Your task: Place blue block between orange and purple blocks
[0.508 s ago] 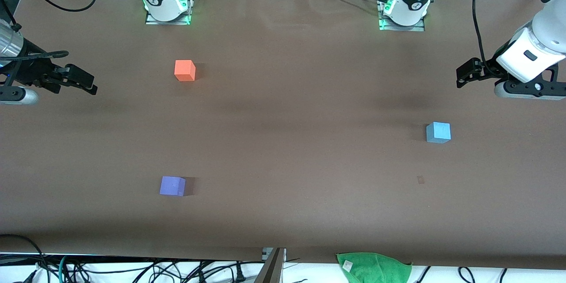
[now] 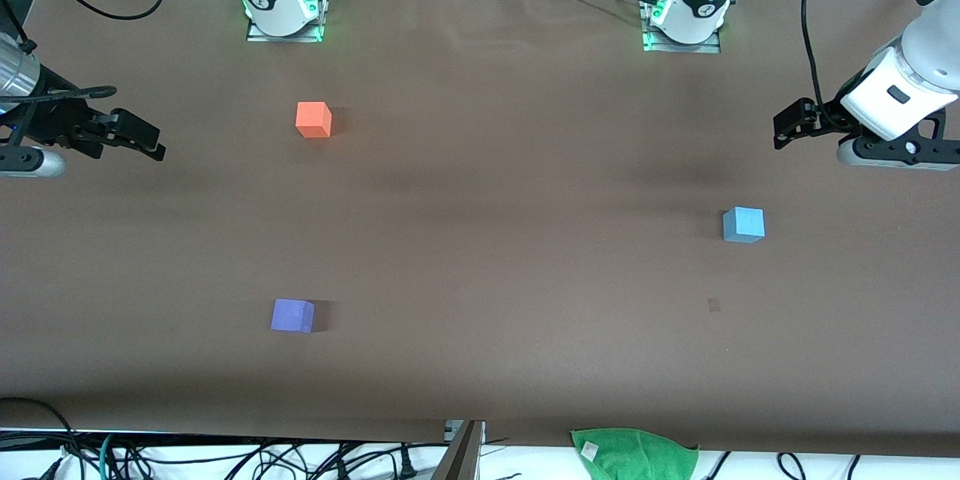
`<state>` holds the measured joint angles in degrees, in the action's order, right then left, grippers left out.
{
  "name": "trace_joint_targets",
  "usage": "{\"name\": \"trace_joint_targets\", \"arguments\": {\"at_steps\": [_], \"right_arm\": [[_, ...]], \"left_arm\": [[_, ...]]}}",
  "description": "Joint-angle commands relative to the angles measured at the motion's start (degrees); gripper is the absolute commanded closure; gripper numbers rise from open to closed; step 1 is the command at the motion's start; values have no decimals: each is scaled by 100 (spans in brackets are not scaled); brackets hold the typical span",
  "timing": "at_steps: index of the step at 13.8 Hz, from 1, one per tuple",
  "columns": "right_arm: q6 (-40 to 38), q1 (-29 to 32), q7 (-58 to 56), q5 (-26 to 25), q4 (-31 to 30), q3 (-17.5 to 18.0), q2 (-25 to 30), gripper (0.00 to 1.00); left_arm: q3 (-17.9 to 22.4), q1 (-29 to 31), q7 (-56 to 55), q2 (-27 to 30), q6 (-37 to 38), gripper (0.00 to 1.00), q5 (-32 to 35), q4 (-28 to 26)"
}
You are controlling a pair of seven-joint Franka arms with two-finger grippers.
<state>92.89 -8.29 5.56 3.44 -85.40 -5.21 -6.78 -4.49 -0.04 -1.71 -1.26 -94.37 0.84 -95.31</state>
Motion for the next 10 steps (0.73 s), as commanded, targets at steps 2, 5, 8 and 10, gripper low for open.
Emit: {"name": "trace_joint_targets", "arguments": {"at_steps": [2,5,8,10], "right_arm": [[-69,21,-38,78,-3,38,80,1],[-69,21,-73,78,-3,20,80,0],[-69,21,-108,78,-3,38,80,1],[-69,21,-73,78,-3,12,80,1]], "left_arm": [[-8,-31,84,-102,103,0,-57,197],[-17,-49,127,-120,111,0,-49,197],[-17,-49,57,-129,111,0,-49,197],[-17,-49,40,-129,120,0,-49,189]]}}
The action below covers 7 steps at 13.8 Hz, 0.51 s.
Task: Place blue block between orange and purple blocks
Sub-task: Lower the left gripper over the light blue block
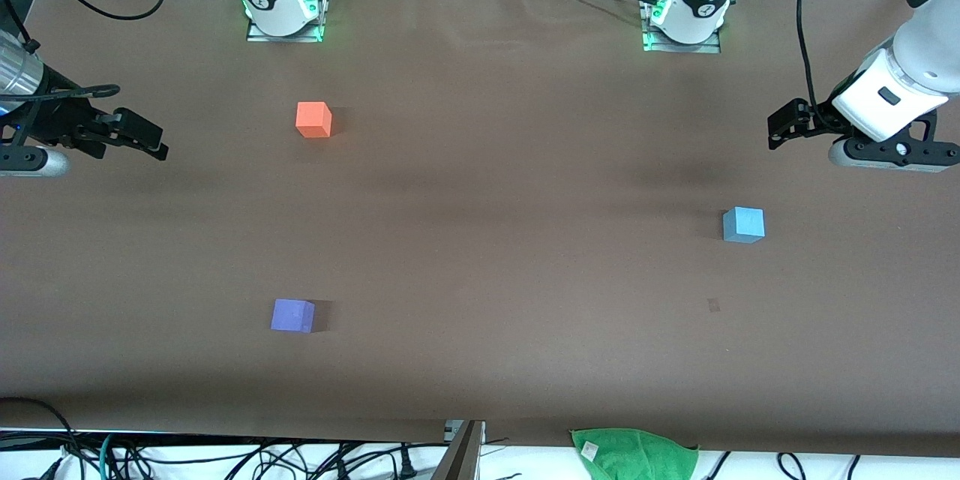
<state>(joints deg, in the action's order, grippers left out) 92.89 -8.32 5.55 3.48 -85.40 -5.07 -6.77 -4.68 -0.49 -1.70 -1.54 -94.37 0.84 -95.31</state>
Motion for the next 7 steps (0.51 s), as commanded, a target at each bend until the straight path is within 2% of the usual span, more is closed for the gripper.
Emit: {"name": "trace_joint_targets", "arguments": {"at_steps": [1,7], "right_arm": [[-52,24,-71,74,6,-3,71,1],[-34,24,-63,83,6,6,71,1]], "left_arm": [[2,-4,47,-101,120,0,-40,197],[-7,-4,65,-127,120,0,-31,188]]}}
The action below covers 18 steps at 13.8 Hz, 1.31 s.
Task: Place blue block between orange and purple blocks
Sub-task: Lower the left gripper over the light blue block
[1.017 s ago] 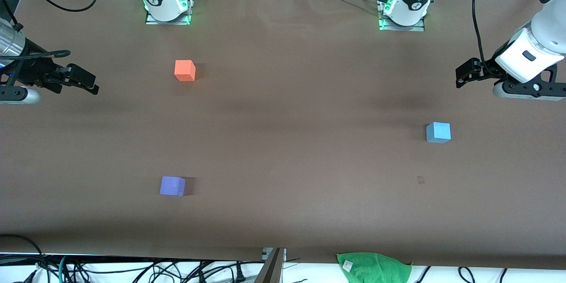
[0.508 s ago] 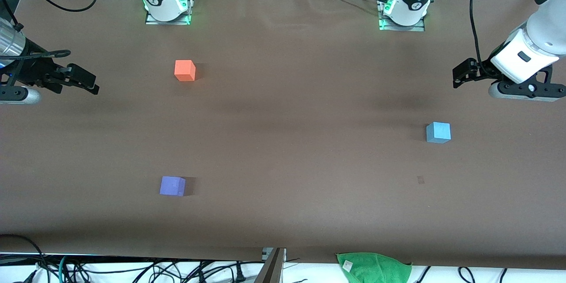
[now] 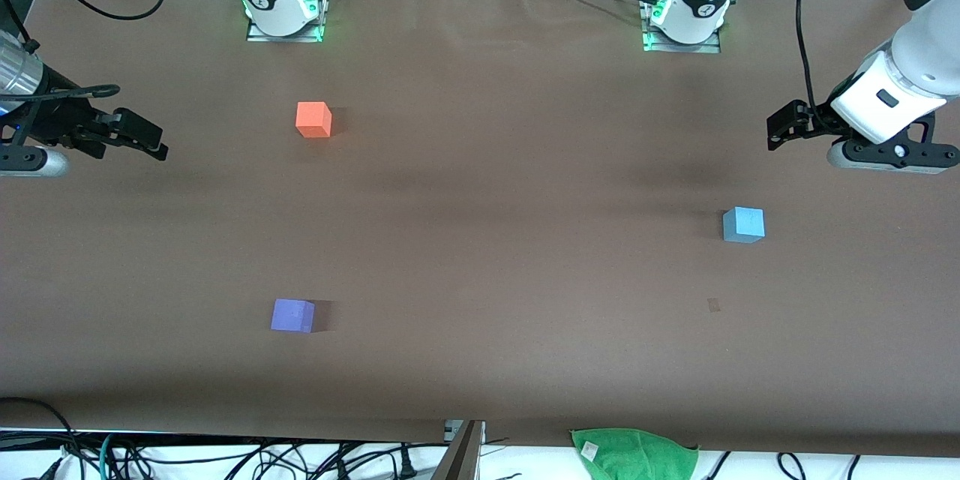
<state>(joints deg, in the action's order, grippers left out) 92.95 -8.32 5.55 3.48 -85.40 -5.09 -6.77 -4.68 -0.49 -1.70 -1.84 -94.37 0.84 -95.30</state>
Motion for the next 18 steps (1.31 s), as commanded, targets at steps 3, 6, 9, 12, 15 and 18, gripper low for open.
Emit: {"name": "trace_joint_targets", "arguments": {"at_steps": [3,6,9,12,15,18], "right_arm": [[4,23,-71,82,6,8,71,1],[13,32,-80,74,6,-27,53,1],[22,32,-80,30,6,-36,53,1],[101,41,-80,-5,-3,-36,27,1],[101,50,-80,29,-3,-36,27,1],[101,50,-71,47,6,-36,27,0]], "left_arm": [[10,49,117,-299,347,0,-84,187],[11,57,135,-624,419,0,-58,161],[54,188,135,-1360,297,0,-22,117],[46,566,179,-1951,-956,0,-5,-294],[54,681,652,-2180,-2748,0,30,-1111],[63,751,768,-2302,-3359,0,187,-1430]]}}
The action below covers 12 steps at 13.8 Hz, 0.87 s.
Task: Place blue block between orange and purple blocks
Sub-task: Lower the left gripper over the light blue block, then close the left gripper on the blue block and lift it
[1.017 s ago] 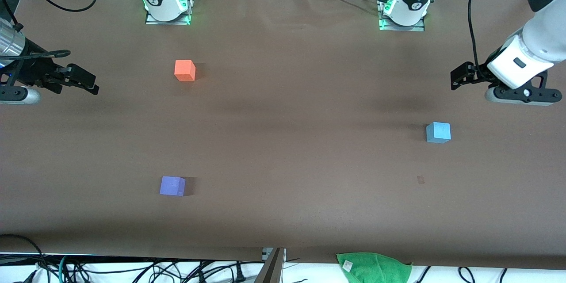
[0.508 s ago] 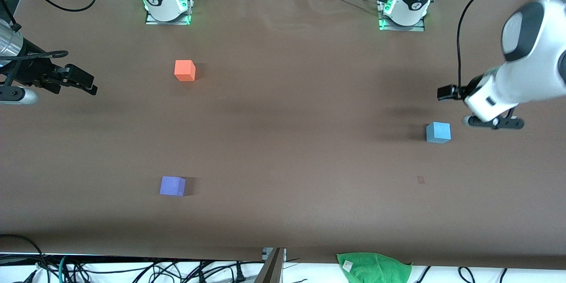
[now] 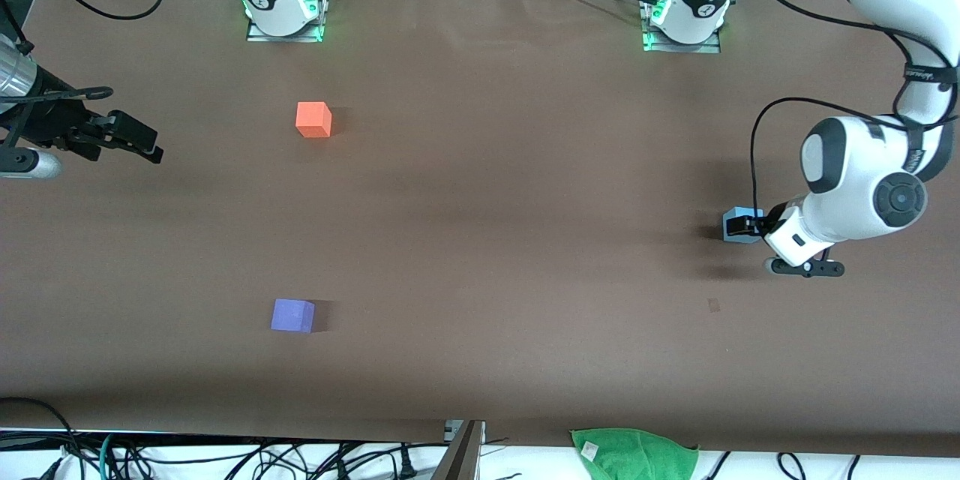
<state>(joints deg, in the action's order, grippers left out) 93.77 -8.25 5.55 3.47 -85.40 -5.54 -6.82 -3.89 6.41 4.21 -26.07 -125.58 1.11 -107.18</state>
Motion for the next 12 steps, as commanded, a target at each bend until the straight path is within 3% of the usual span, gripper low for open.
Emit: {"name": "trace_joint_targets", "arguments": {"at_steps": [1,7,8,9,10,12], "right_arm": [[45,43,-71,58,6,9,32,0],[97,51,-71,58,-3,0,32,1],[115,51,-71,66,-3,0,32,1],[115,43,-71,58,6,0,32,1],[115,51,-71,58,-3,0,32,1],[124,43,-80,-12,6,9,23,1]], "left_arm": [[-24,115,168,50,-378,0,500,-303],[-33,247,168,-522,-563,0,706,-480],[-33,264,177,-514,-616,11,715,-480],[-33,273,186,-496,-616,53,715,-488],[-59,273,186,-487,-564,82,715,-488],[-68,273,186,-426,-511,90,715,-454]]}}
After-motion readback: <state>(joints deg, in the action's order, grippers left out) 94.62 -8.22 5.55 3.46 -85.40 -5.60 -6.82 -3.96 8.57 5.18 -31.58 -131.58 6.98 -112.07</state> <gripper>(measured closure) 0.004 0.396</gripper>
